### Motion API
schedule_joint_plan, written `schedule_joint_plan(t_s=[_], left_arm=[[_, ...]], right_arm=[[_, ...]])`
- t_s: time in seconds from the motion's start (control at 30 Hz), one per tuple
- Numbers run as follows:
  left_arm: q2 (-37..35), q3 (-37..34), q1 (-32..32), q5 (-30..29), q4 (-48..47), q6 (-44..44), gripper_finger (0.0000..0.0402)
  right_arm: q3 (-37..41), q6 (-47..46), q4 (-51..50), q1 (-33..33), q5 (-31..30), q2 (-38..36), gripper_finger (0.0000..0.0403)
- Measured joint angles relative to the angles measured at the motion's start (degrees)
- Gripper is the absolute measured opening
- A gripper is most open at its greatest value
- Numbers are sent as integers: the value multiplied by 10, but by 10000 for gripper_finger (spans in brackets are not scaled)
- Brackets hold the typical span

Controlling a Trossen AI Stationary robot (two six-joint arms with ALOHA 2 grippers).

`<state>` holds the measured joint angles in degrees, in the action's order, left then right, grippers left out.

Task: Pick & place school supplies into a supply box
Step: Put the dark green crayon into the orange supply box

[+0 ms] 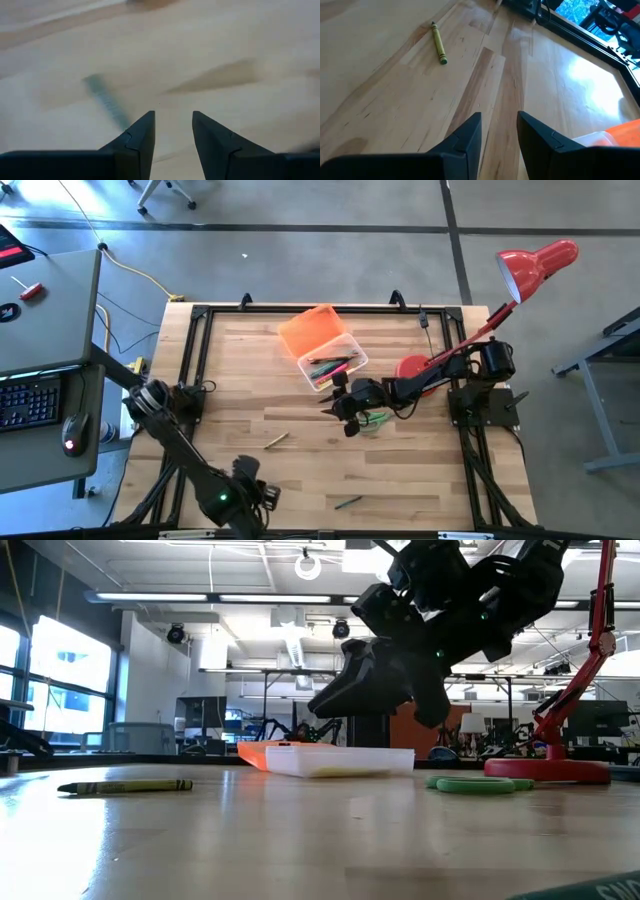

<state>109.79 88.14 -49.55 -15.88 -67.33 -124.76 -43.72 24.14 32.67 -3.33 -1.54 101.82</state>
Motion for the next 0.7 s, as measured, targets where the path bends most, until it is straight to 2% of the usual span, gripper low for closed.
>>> schedule_joint_plan(t_s=[0.13, 0.2, 0.27, 0.4, 0.7], left_arm=[[16, 0, 1, 138, -83, -78, 161], [29, -1, -4, 180, -103, -115, 161], [39, -1, -12, 185, -102, -149, 161], [75, -1, -12, 148, -77, -164, 161], [95, 0, 14, 143, -93, -113, 161]], right_arm=[[0, -1, 0, 0, 0, 0, 104], [0, -1, 0, 0, 0, 0, 104], [0, -1, 0, 0, 0, 0, 104], [0, -1, 1, 0, 0, 0, 104], [0, 0, 2, 0, 0, 0, 103]])
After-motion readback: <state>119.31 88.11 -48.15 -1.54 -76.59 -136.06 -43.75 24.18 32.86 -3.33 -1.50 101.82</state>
